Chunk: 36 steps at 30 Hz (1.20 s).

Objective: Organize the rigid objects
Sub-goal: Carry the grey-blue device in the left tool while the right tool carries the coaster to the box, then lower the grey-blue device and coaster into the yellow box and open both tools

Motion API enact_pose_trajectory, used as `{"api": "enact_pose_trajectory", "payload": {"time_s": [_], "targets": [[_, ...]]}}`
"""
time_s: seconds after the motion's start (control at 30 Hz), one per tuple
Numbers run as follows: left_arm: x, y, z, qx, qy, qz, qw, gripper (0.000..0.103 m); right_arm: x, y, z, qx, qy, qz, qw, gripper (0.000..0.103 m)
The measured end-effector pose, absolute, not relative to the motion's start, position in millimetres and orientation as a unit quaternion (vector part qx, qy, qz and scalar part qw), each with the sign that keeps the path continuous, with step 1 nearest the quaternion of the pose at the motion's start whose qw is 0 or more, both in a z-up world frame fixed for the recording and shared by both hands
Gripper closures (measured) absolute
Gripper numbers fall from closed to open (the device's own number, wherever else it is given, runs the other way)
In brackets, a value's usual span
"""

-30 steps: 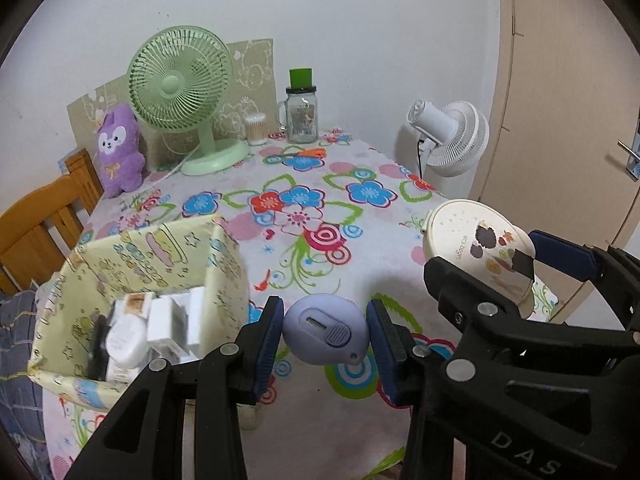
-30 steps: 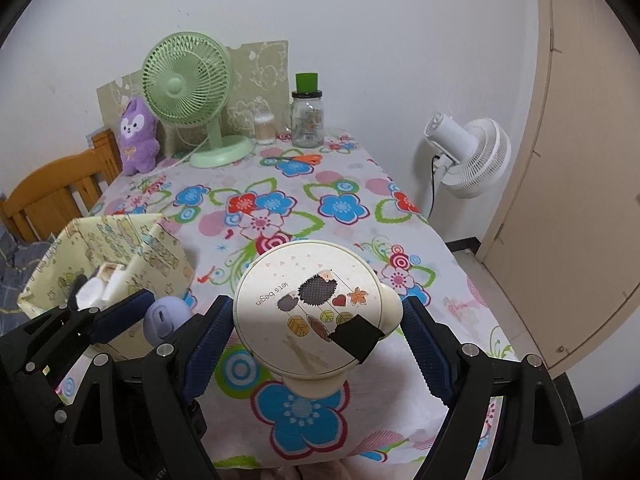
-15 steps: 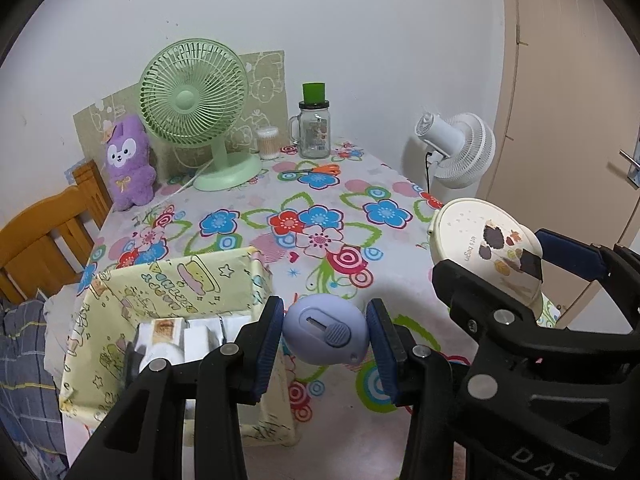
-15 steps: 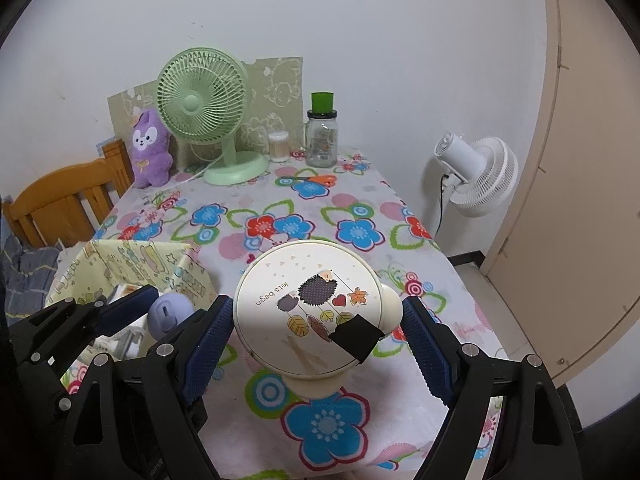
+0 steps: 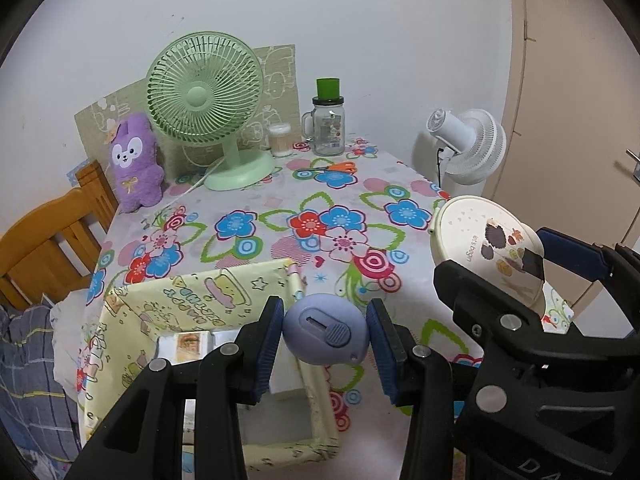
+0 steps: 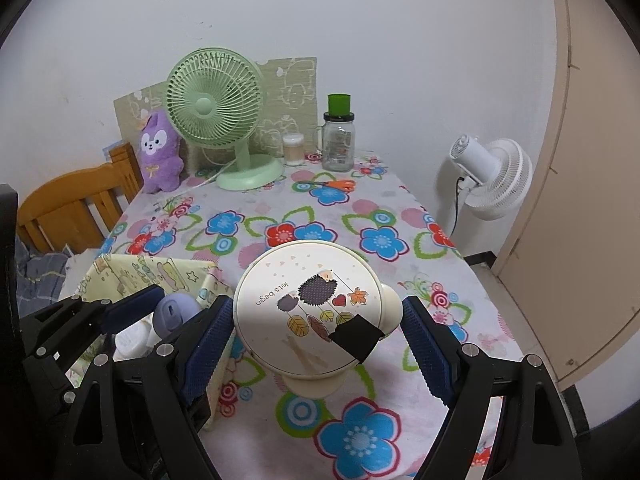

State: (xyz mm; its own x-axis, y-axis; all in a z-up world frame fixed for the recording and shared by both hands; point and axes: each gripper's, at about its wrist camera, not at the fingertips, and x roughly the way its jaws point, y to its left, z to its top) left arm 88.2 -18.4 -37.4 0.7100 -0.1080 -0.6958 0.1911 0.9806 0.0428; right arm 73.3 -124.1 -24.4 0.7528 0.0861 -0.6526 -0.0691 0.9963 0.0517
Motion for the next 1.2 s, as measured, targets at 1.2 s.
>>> {"api": "enact_pose_trajectory", "payload": {"time_s": [1.2], "targets": [[101,51,-69,0.039,0.415,-0.056,0.907,0.059,99,-44,-46,0.006,0.385,0.094,0.918,0.018]]}}
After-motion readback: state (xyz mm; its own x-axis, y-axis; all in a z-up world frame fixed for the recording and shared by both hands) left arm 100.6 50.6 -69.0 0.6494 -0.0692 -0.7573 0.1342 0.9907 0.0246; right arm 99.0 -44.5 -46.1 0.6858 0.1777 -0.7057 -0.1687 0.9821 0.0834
